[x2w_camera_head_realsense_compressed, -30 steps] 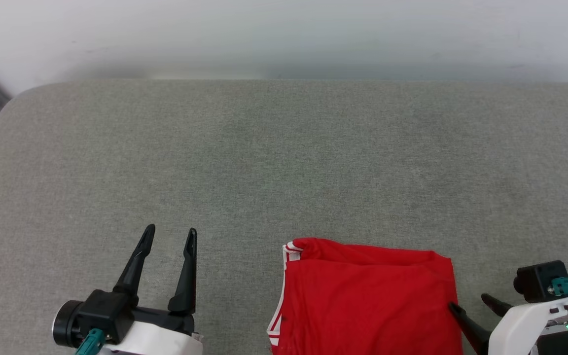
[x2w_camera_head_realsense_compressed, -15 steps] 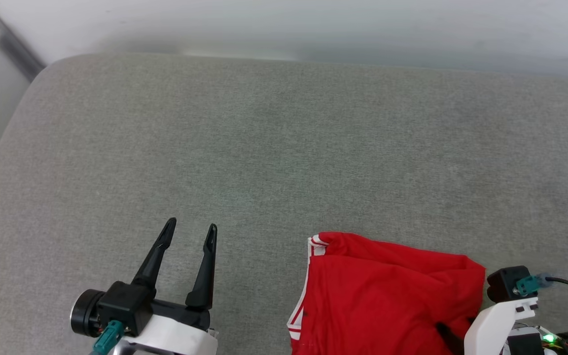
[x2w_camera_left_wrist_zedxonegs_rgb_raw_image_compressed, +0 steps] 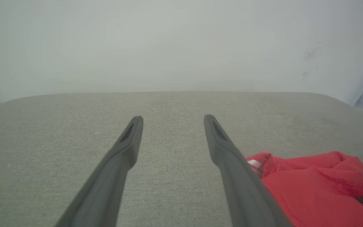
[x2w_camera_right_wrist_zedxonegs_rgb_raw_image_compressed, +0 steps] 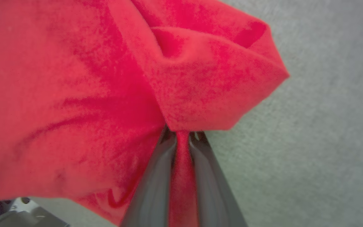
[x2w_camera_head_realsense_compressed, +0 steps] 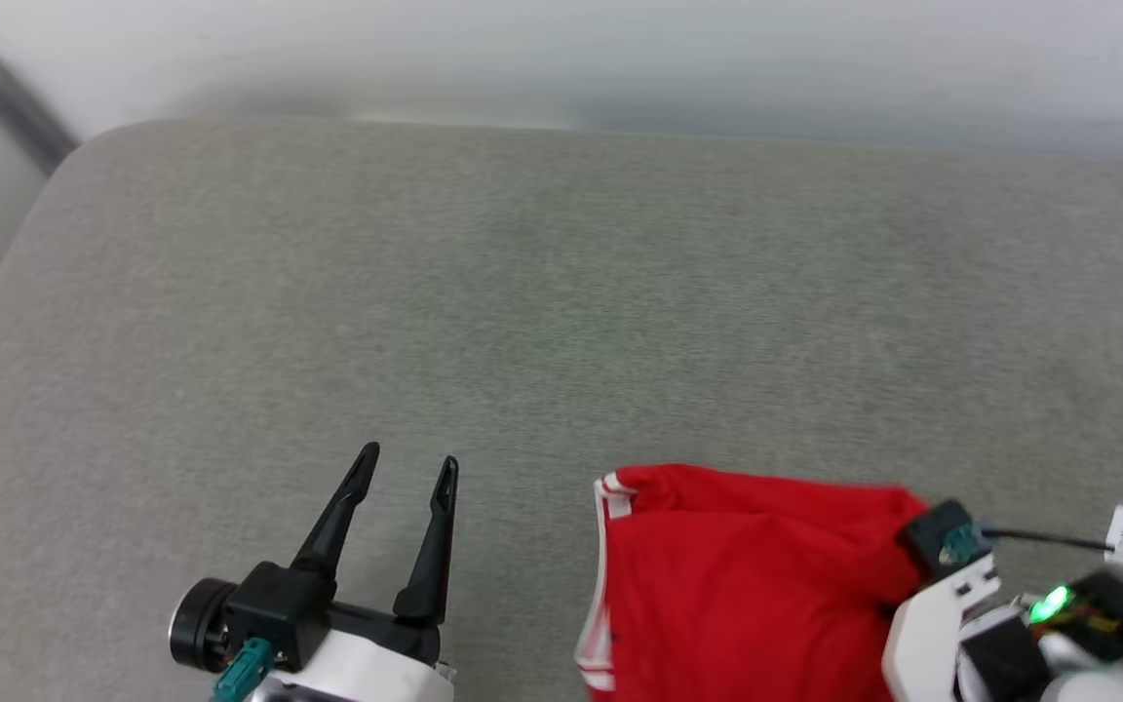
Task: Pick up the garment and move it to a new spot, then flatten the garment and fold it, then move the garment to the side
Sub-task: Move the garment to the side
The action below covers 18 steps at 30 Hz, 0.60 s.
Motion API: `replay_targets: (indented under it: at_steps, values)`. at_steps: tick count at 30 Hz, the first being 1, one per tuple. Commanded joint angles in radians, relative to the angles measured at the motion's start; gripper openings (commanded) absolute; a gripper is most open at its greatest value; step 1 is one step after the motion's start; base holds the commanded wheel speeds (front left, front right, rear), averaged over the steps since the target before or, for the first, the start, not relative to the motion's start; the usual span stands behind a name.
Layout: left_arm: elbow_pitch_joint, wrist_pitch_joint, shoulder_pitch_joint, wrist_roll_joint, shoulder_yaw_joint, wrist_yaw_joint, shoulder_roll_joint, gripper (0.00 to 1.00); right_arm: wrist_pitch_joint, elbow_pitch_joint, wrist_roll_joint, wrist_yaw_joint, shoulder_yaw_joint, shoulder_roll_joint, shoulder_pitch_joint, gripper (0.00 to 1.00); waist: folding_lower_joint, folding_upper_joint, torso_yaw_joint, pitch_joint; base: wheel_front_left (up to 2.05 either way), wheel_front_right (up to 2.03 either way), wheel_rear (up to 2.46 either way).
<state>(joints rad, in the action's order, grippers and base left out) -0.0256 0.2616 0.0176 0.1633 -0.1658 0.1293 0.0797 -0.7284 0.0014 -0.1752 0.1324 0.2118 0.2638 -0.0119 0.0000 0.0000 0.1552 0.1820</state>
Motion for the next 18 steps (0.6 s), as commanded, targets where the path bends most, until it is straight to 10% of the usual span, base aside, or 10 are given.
replay_targets:
  at_steps: [1, 12, 18]
  values:
    - [-0.001, 0.005, 0.011, 0.004, -0.009, 0.001, -0.006, 1.0, 0.006, 0.0, 0.039, -0.003, 0.013, 0.061, -0.039, 0.0, 0.0, 0.0, -0.03, -0.009, 0.0, 0.0, 0.0]
    - [-0.013, 0.004, -0.047, 0.029, -0.098, 0.001, -0.022, 1.0, -0.018, -0.084, 0.098, -0.002, 0.289, 0.469, -0.328, 0.0, 0.0, 0.0, -0.267, 0.052, 0.0, 0.0, 0.0]
    - [-0.008, 0.004, -0.133, 0.01, -0.162, 0.001, -0.005, 1.0, 0.031, -0.055, 0.067, -0.002, 0.304, 0.588, -0.453, 0.0, 0.0, 0.0, -0.383, 0.153, 0.0, 0.0, 0.0]
